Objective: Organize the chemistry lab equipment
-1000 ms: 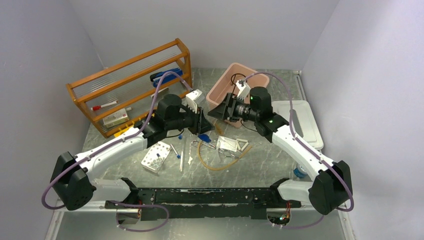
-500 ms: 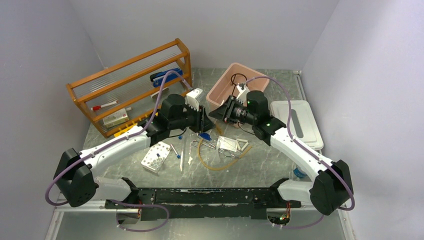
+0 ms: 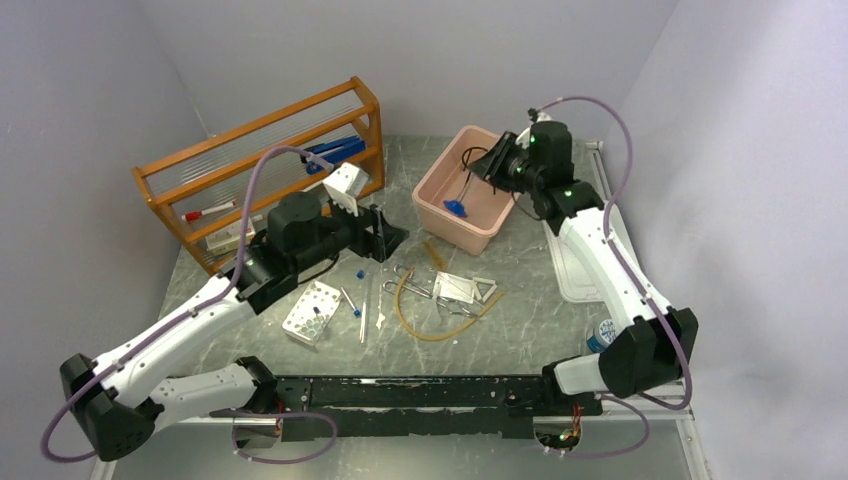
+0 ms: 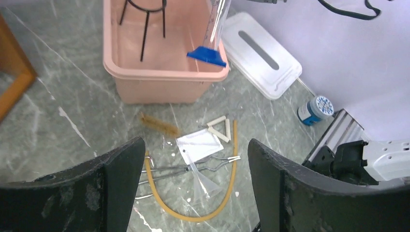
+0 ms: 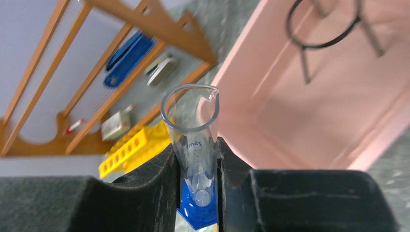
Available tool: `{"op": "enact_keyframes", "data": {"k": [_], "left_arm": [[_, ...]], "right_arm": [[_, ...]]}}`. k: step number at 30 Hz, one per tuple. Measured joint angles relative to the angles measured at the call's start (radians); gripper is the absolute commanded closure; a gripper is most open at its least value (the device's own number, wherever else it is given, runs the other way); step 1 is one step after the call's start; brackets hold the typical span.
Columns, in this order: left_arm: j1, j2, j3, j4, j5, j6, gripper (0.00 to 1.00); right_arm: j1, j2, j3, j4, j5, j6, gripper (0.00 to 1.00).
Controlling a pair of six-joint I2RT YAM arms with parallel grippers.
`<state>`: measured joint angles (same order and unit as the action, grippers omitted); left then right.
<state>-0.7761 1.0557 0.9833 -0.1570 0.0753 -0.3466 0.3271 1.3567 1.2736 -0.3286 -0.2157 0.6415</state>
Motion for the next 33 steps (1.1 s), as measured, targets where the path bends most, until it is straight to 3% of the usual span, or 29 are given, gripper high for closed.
{"op": "enact_keyframes", "data": {"k": [7, 17, 33], "left_arm": [[0.000, -0.047, -0.017, -0.004, -0.043, 0.042, 0.21], [0.000, -0.003, -0.065, -0.044, -0.053, 0.062, 0.23], [0.000, -0.003, -0.065, -0.051, -0.093, 0.062, 0.24]], "right_arm": [[-0.097, 0.166, 0.159, -0.132, 0.110, -0.082, 0.87], [-0.105, 0.385, 0.191, -0.243, 0.167, -0.120, 0.84], [-0.085, 0.537, 0.230, -0.251, 0.314, 0.031, 0.70]]}}
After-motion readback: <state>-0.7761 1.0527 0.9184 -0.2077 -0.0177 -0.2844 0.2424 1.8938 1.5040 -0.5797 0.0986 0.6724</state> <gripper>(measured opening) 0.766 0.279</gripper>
